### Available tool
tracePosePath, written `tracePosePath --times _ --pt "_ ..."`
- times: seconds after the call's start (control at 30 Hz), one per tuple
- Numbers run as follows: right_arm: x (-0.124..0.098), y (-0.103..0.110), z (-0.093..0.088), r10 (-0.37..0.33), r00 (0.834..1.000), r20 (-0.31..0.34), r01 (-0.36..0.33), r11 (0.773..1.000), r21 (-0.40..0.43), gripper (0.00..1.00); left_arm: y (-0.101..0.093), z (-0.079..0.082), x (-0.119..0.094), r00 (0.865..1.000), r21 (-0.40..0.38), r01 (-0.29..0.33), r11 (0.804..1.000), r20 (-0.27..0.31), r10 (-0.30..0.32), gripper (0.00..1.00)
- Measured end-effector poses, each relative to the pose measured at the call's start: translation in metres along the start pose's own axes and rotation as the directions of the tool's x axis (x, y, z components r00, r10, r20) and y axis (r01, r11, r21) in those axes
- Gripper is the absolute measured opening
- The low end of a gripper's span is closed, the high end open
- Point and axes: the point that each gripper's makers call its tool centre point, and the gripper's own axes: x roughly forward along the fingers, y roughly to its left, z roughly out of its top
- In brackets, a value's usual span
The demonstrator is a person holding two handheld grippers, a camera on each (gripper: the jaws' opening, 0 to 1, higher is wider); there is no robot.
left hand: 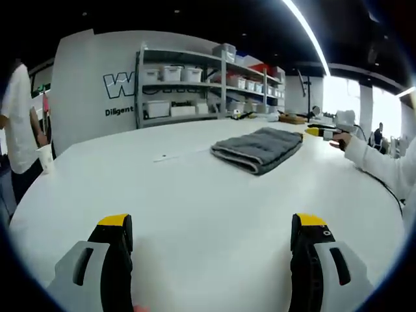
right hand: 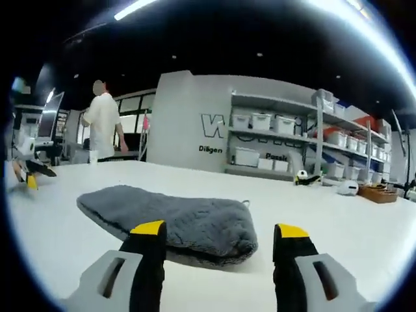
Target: Open the folded towel by lifting each exposed corner and separating the folded layers until the towel lies flat within the target outline without major curled edges
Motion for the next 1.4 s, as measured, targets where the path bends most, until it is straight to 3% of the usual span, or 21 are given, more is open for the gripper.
tracePosePath --times 0.13,0.33,0.53,0.9,1.2,1.4 --pt "-0.004 0.007 0.002 0.045 0.999 0.012 -0.045 0.998 0.045 0.82 -0.002 0.000 0.001 1.000 0.005 0.007 1.000 0.006 -0.007 1.00" --pt "-0.008 0.020 0.004 0.105 0.994 0.016 -0.105 0.994 0.022 0.99 -0.006 0.005 0.002 0.999 0.035 0.019 0.999 0.026 -0.020 1.00" --pt "-0.012 0.025 0.003 0.146 0.989 -0.005 -0.146 0.989 -0.002 0.99 -0.012 0.010 0.002 0.998 0.043 0.038 0.998 0.054 -0.041 1.00" --pt "-0.016 0.042 0.000 0.218 0.976 -0.020 -0.217 0.975 0.048 0.99 -0.018 0.016 0.002 0.993 0.026 0.059 0.998 0.100 -0.061 1.00" --pt "-0.020 0.060 -0.003 0.274 0.960 -0.052 -0.271 0.961 0.058 0.99 -0.036 0.022 0.031 0.986 0.032 0.081 0.996 0.141 -0.085 0.99" --pt "-0.023 0.064 0.001 0.285 0.957 -0.043 -0.282 0.957 0.066 0.99 -0.061 0.026 0.063 0.983 0.055 0.126 0.991 0.126 -0.132 0.98"
